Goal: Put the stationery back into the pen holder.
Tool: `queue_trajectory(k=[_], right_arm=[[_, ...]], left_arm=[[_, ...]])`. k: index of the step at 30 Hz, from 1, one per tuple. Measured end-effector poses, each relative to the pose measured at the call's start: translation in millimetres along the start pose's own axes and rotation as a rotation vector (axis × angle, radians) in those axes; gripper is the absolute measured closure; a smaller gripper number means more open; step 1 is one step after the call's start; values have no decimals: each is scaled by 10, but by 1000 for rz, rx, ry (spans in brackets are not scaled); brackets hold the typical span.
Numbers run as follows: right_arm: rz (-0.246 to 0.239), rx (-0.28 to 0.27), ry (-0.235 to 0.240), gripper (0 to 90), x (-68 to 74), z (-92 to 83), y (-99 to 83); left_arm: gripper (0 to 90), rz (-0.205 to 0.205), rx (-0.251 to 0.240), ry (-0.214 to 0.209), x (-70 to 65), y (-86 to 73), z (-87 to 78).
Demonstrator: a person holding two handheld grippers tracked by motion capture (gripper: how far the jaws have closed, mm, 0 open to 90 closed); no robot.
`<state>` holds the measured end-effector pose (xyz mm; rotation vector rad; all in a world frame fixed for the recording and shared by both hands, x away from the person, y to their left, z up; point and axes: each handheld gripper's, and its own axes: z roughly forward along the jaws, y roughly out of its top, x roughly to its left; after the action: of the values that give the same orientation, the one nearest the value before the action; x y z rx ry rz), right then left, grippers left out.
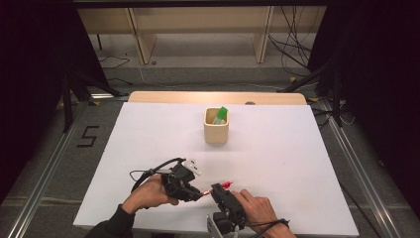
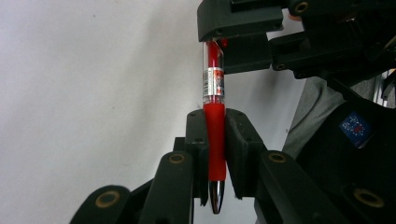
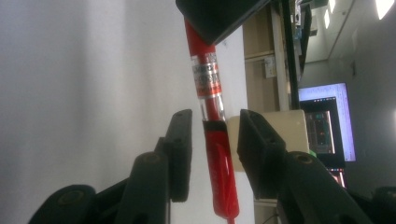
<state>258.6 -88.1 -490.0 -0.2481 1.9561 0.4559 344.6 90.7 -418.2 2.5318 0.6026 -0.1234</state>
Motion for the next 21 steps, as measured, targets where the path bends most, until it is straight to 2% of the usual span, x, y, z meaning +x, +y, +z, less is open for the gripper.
queue_trajectory(k=[16,21], right_arm=[[-61,0,0,770,32,30,24],[-94,5,1,792,63,35,25]], left_arm=[[799,-6,10,-8,-8,8,17],[798,-10,11,-14,3,7,21]])
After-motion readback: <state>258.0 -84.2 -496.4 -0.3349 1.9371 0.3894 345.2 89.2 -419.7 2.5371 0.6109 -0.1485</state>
